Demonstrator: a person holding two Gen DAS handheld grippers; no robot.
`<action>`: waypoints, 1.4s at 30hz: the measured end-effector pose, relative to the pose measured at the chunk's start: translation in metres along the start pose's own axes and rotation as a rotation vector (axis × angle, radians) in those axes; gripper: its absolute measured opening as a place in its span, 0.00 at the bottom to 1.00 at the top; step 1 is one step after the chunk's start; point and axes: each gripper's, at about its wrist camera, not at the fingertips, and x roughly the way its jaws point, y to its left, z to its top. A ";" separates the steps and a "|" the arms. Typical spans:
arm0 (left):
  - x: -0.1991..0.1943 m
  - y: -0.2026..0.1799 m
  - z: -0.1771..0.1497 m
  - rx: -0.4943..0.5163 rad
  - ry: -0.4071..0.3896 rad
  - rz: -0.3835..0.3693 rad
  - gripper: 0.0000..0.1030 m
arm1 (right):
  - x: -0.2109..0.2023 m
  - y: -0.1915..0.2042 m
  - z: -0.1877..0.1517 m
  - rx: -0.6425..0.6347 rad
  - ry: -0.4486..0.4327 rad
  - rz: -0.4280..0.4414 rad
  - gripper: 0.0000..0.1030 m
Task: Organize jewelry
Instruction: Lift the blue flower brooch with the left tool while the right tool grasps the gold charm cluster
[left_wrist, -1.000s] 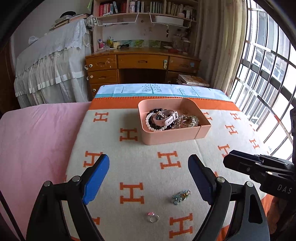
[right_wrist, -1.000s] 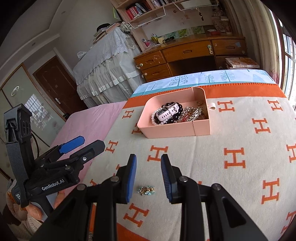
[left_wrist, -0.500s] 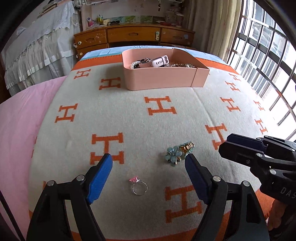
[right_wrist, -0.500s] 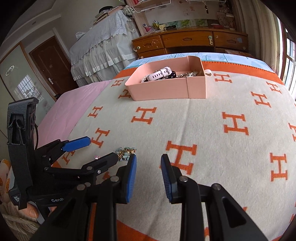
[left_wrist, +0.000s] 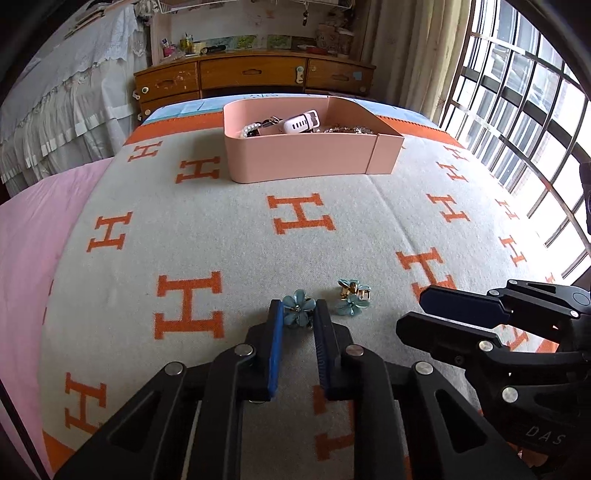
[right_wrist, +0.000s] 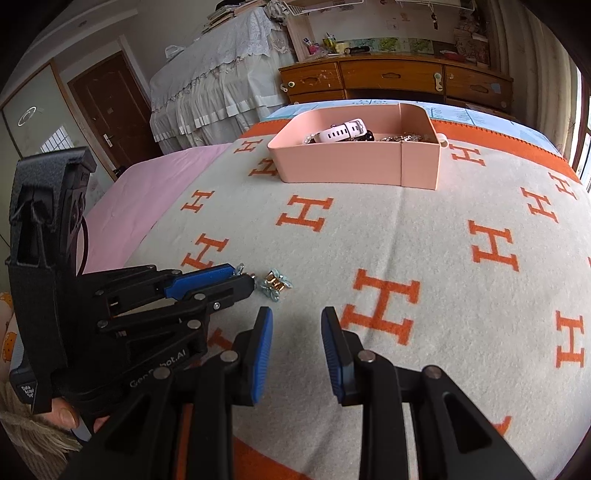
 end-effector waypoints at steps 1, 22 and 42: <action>0.000 0.001 0.000 -0.004 -0.005 0.001 0.13 | 0.001 0.001 0.001 -0.004 0.002 -0.002 0.27; -0.006 0.040 -0.001 -0.119 -0.026 -0.050 0.12 | 0.028 0.027 0.021 -0.033 0.038 -0.041 0.27; -0.011 0.050 -0.001 -0.143 -0.024 -0.003 0.12 | 0.033 0.042 0.015 -0.091 0.041 -0.113 0.23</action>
